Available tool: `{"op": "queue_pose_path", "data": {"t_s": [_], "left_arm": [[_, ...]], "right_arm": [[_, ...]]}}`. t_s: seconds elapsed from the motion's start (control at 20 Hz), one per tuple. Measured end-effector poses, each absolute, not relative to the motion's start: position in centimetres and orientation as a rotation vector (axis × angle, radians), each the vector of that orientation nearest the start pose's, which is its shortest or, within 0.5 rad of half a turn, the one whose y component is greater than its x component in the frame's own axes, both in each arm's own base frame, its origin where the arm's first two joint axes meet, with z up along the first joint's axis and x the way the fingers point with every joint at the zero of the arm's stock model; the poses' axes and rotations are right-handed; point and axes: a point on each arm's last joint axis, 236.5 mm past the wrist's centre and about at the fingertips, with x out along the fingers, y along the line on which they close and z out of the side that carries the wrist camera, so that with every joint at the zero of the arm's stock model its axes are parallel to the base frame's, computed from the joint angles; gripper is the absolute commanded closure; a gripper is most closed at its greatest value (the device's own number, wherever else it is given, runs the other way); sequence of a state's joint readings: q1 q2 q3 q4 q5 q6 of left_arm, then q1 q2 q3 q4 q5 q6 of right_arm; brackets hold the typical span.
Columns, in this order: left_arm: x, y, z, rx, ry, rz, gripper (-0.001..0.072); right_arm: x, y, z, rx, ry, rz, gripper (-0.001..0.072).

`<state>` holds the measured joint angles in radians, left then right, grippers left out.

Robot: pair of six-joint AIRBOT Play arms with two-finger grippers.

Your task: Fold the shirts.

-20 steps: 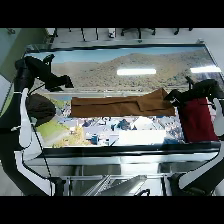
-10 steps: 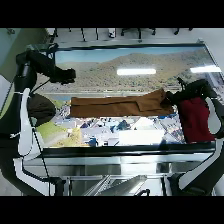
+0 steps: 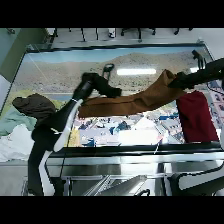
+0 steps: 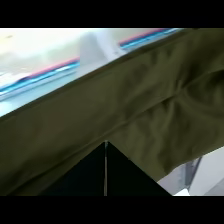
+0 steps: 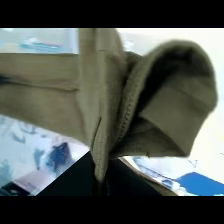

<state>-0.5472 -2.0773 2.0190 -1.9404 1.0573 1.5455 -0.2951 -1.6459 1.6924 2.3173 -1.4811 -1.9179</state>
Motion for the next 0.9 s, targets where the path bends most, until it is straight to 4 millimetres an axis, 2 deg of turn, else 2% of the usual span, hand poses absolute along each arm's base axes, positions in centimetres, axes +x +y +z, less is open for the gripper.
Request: {"op": "queue_pose_path", "data": {"t_s": [0.15,0.25,0.4,0.55,0.65,0.75,0.8,0.9], "left_arm": [[46.0,-43.9,-6.9,-0.145,1.18,-0.743,0.0694],[45.0,-46.5,-7.8,-0.221,1.176,-0.772,0.0694],[44.2,-48.8,-8.0,-0.31,1.17,-0.794,0.0695],[44.0,-49.9,-7.4,-0.359,1.168,-0.811,0.0694],[44.0,-49.2,-6.6,-0.374,1.19,-0.817,0.0695],[44.6,-47.0,-4.9,-0.383,1.218,-0.814,0.0694],[44.9,-45.2,-3.5,-0.387,1.242,-0.814,0.0695],[46.1,-40.1,0.4,-0.39,1.26,-0.805,0.0695]], "right_arm": [[45.5,4.9,12.3,0.416,1.097,0.58,0.0686],[44.8,6.7,14.0,0.389,1.078,0.619,0.0686],[44.2,8.8,14.9,0.355,1.071,0.664,0.0686],[43.8,10.3,15.3,0.341,1.072,0.695,0.0685],[43.6,10.7,15.4,0.344,1.075,0.698,0.0686],[43.6,10.9,15.3,0.345,1.081,0.696,0.0686],[43.6,10.9,15.2,0.352,1.087,0.693,0.0685],[43.8,11.0,14.8,0.363,1.097,0.686,0.0685]]}}
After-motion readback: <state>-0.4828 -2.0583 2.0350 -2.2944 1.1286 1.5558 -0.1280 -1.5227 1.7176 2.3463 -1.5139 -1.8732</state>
